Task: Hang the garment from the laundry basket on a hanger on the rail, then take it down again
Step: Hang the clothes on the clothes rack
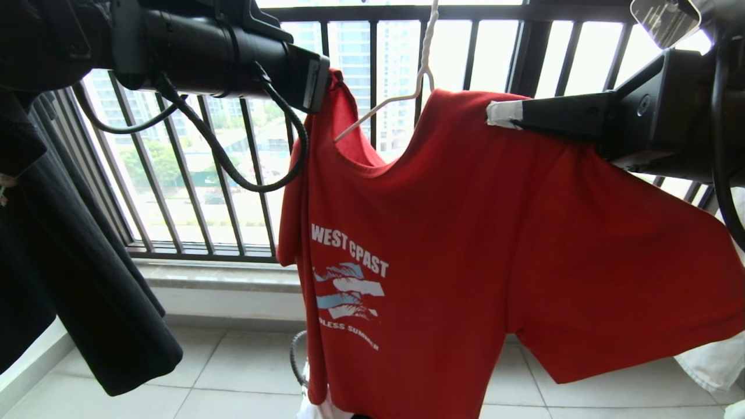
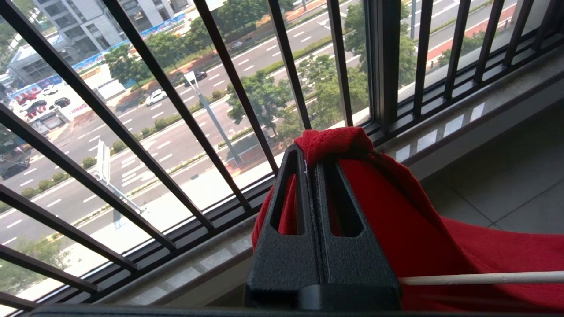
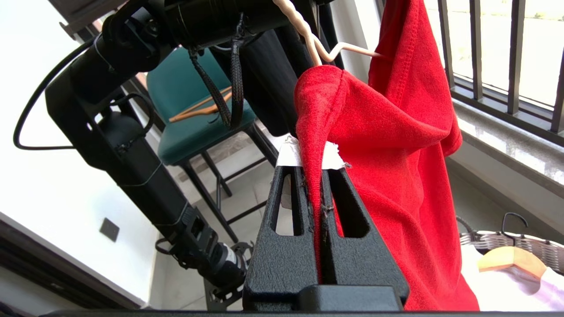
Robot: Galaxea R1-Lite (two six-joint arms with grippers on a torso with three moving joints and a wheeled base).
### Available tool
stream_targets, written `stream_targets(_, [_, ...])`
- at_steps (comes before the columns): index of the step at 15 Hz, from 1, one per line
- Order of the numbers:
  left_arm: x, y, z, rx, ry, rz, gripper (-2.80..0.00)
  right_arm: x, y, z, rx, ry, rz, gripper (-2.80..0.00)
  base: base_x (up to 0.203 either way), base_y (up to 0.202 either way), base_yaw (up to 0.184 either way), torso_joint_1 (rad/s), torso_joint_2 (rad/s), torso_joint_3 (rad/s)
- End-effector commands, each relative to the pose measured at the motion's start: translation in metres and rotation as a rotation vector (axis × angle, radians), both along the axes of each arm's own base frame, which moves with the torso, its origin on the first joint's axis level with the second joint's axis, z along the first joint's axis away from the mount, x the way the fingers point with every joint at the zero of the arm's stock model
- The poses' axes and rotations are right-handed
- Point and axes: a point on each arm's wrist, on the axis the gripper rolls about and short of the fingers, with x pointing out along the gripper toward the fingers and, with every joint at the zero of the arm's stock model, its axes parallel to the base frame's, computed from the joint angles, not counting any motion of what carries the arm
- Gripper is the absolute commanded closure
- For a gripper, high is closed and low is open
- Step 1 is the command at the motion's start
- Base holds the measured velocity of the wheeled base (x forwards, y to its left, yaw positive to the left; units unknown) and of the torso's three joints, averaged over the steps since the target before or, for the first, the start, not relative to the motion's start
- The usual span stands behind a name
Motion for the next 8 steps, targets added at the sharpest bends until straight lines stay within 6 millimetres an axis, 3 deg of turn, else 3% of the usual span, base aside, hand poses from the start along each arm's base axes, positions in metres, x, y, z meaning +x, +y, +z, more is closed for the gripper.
stream_targets(1, [-0.007, -0.006, 0.002, -0.021, 0.010, -0.030, 0.00, 0.002, 0.001, -0.001, 0.005, 0.018, 0.003, 0.00, 0.000, 0.000, 0.000, 0.000, 0.00, 0.000])
stream_targets(8, [-0.045, -0.009, 0.021, -0.096, -0.011, -0.111, 0.00, 0.007, -0.005, 0.005, 0.070, 0.029, -0.020, 0.00, 0.000, 0.000, 0.000, 0.000, 0.00, 0.000])
